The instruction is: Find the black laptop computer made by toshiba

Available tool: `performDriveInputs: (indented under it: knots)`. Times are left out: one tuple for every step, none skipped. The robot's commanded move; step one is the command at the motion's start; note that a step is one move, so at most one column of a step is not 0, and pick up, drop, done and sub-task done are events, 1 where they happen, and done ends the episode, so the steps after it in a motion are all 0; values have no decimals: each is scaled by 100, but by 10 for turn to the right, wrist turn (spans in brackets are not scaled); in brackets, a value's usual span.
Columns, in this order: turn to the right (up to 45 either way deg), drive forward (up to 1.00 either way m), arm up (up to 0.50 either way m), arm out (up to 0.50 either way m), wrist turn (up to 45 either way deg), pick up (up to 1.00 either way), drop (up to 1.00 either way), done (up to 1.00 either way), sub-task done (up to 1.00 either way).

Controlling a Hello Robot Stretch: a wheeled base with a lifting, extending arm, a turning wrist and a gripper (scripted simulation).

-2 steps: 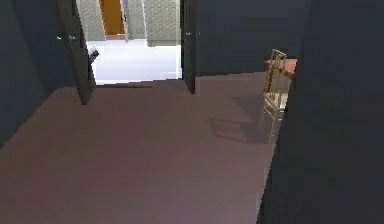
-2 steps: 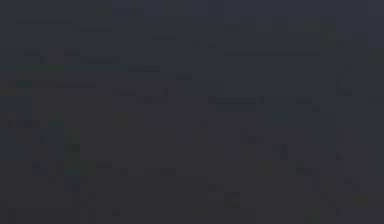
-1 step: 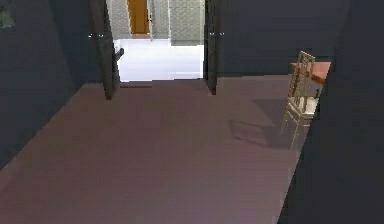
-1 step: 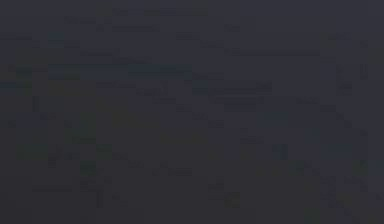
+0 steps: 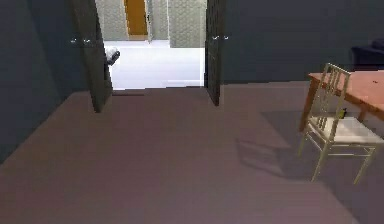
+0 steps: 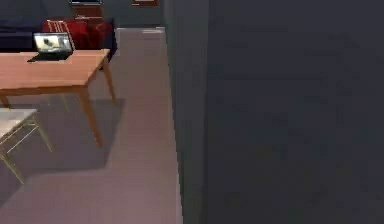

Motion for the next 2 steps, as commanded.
performDriveInputs:
  knots:
    - [330, 0, 0, 0, 0, 0, 0, 0, 0]
    - [0, 15, 0, 0, 0, 0, 0, 0, 0]
